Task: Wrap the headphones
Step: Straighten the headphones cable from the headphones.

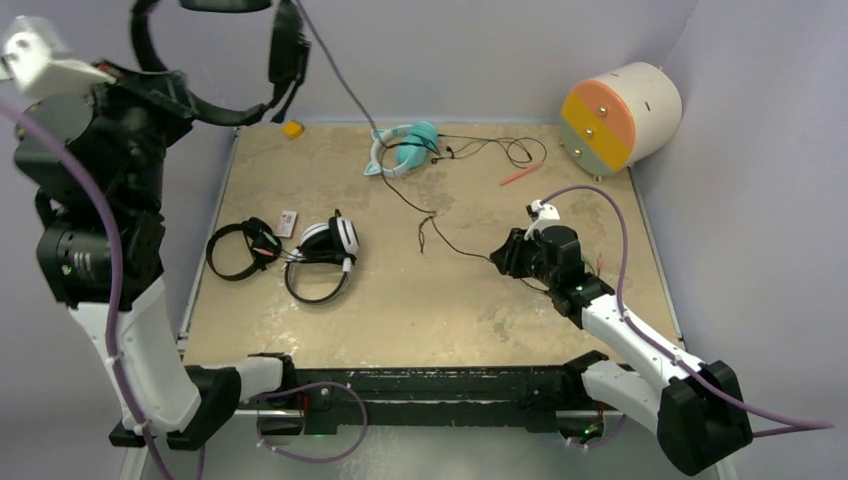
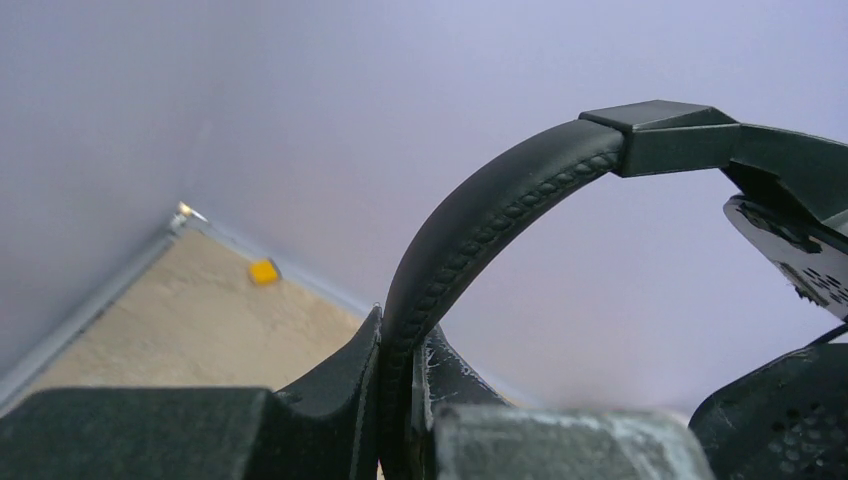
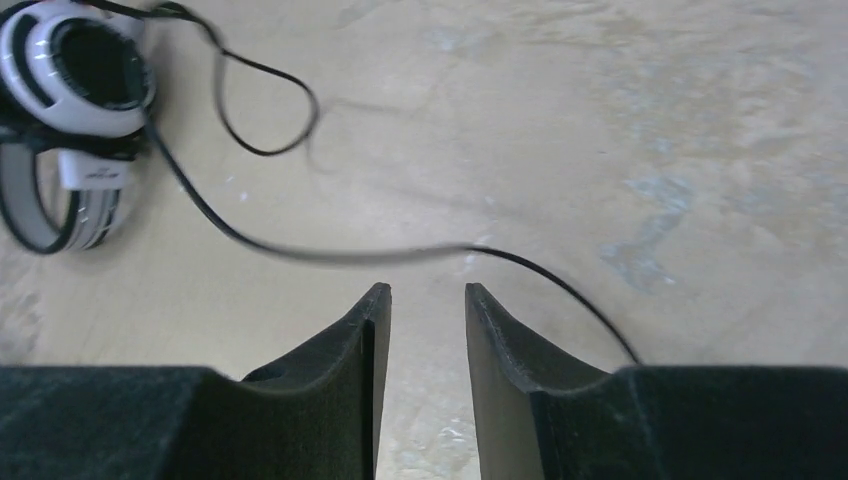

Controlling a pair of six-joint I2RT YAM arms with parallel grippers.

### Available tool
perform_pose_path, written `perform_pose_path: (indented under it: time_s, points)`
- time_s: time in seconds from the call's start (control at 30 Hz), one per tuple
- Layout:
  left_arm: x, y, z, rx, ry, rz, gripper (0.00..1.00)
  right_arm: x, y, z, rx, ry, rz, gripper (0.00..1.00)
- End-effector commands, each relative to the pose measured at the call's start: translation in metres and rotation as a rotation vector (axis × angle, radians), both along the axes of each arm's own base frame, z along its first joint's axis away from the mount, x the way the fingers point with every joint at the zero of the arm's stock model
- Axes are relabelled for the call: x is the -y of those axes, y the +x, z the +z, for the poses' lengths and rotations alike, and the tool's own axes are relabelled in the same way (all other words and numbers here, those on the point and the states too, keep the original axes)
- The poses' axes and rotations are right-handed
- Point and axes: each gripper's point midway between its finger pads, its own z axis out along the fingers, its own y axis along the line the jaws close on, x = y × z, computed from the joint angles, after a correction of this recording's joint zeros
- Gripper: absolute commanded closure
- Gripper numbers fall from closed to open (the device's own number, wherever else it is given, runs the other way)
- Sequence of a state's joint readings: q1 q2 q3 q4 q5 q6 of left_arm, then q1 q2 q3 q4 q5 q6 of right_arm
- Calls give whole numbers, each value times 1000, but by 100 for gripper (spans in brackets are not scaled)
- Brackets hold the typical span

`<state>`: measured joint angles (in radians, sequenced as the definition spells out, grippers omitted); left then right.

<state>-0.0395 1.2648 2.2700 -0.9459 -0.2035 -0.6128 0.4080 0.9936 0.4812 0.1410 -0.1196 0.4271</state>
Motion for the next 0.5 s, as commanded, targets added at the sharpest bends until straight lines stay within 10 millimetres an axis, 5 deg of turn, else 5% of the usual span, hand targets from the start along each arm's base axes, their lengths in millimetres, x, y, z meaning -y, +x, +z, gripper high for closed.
perform_pose_path:
  time_s: [0.0,0.1,0.3,0.47]
  points:
    - [-51,-26,41,153,-8,283,100,24,1,-16,-38,-86,-105,64]
    - [-42,-26,41,164,1,232,100,-4,-4,1,24,-16,72,53]
    - [8,15,14,72,-6,-41,100,-59,-14,67,270,131,457,15]
    - [46,44,-9,-14,-35,-246,100,-92,-19,99,375,198,641,8]
